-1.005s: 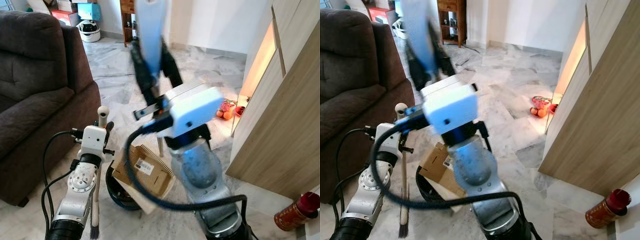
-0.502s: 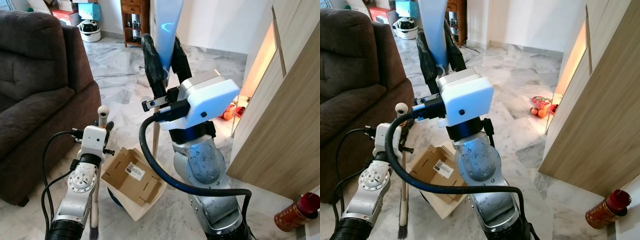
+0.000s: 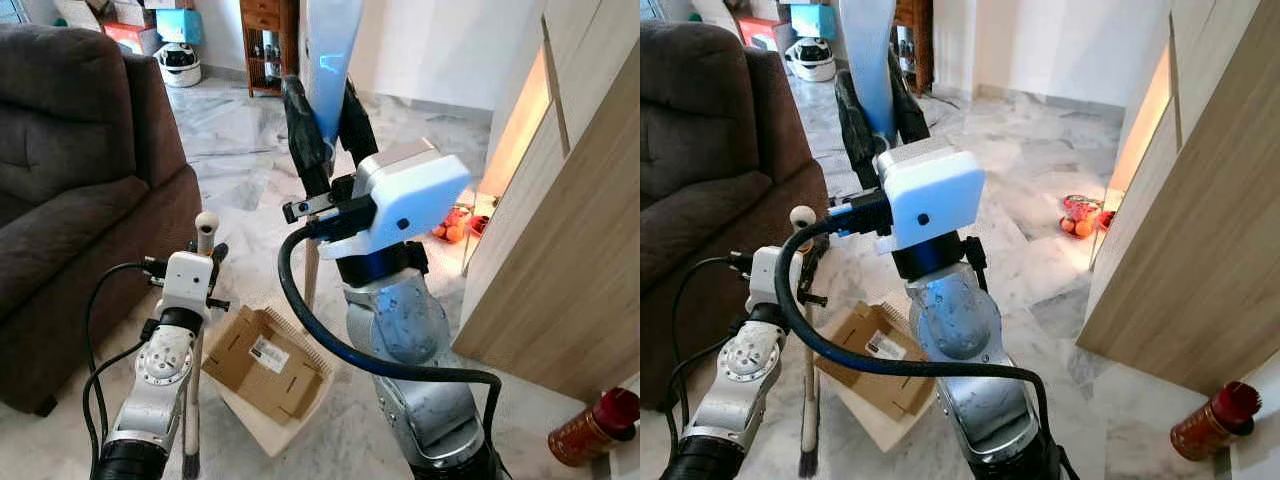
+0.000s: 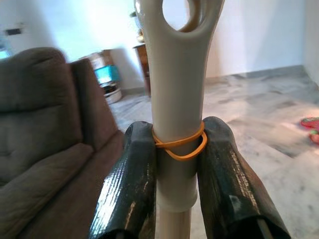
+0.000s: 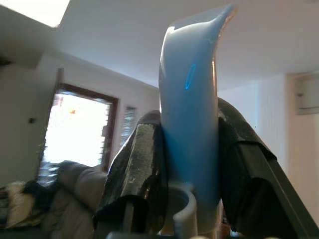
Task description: Sweep floor
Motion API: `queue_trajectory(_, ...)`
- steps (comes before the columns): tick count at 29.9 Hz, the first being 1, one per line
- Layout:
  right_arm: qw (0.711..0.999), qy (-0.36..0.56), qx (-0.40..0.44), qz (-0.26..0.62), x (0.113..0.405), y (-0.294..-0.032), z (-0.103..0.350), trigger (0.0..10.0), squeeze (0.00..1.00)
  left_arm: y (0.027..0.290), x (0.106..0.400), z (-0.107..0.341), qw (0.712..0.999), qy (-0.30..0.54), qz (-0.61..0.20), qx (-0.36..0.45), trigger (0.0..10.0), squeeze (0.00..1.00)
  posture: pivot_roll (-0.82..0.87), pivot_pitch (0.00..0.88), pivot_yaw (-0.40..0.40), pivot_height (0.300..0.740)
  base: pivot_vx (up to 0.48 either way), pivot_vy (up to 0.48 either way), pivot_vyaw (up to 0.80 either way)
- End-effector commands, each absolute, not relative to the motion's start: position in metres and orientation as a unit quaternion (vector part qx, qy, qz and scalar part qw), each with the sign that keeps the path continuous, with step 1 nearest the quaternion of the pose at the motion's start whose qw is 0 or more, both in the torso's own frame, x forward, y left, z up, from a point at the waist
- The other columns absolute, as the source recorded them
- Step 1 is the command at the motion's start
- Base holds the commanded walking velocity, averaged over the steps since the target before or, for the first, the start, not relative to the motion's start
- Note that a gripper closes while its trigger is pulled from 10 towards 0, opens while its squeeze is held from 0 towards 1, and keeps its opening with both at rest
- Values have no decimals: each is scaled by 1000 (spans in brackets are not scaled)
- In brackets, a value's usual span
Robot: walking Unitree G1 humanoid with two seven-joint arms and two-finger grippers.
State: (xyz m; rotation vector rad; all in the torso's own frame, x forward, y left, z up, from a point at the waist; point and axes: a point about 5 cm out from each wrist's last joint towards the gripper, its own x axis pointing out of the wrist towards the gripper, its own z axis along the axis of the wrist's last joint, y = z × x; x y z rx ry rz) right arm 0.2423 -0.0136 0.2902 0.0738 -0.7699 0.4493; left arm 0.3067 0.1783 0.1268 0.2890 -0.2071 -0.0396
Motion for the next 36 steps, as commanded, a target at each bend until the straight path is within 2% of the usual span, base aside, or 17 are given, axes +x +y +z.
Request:
queue_trajectory(1,891,-385,56,234,237,-7,299,10000,0,181,307,135,980,-124,-14,156,10000,0,116,0,-17,740,274,0,444)
queue_trajectory(32,893,-358,62,265,237,-2,293,10000,0,182,307,135,980,-125,-10,157,10000,0,118,0,-21,740,291,0,0)
queue_trajectory(36,892,-360,65,265,236,-2,293,10000,0,183,307,135,980,-127,-9,156,10000,0,118,0,-21,740,0,0,0)
